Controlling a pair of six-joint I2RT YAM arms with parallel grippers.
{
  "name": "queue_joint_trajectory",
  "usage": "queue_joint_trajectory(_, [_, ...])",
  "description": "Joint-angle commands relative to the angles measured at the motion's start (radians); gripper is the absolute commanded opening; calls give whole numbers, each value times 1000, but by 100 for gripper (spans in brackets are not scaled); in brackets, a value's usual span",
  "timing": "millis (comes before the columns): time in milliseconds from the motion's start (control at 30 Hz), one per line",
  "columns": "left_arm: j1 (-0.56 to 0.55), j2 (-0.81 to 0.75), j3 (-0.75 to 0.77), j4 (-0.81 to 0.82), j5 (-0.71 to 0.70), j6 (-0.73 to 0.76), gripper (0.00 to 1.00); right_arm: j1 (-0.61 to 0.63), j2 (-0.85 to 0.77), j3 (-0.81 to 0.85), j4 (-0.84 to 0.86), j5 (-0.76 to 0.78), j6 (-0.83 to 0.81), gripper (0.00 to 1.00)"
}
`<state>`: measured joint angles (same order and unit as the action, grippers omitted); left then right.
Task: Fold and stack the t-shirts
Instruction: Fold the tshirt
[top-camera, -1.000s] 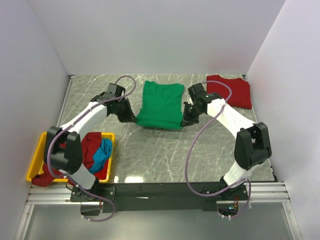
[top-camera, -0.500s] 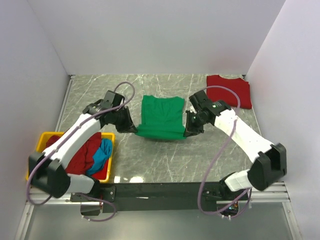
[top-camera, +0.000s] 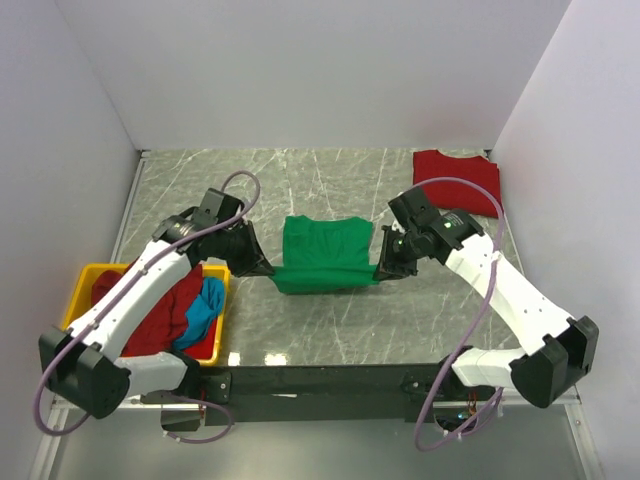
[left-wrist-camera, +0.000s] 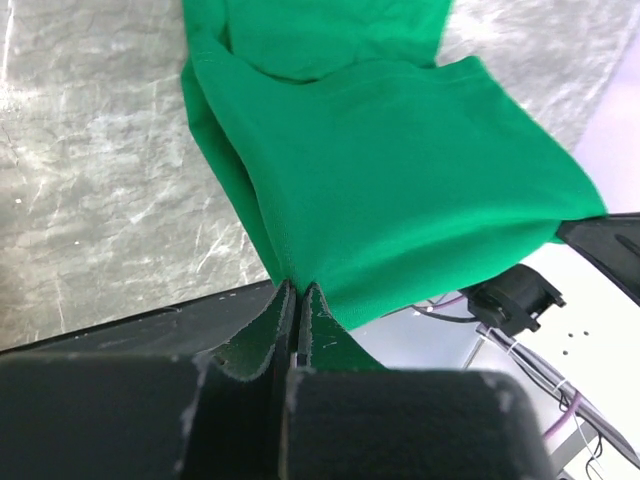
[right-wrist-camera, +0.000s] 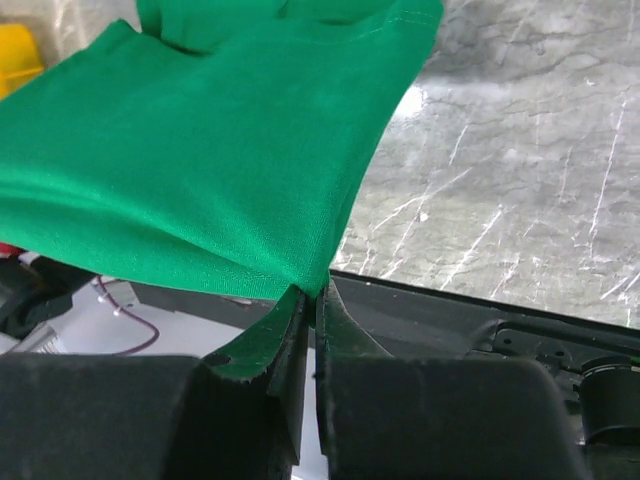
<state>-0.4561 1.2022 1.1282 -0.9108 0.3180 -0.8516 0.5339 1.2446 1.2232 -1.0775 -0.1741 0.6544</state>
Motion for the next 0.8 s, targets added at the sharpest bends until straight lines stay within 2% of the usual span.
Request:
queue_joint_trajectory(0, [5, 40, 39, -25, -4, 40, 0, -18, 29, 7, 2, 77, 10, 0])
queue_joint_trajectory(200, [25, 126, 68, -19, 6, 85, 0, -52, 94, 32, 50, 79, 5, 0])
queue_joint_trajectory(433, [109, 229, 84, 26, 78, 160, 0, -87, 200, 94, 80, 91, -22, 0])
queue_joint_trajectory(767, [154, 448, 270, 29, 116, 266, 0, -121, 348, 220, 88, 104, -32, 0])
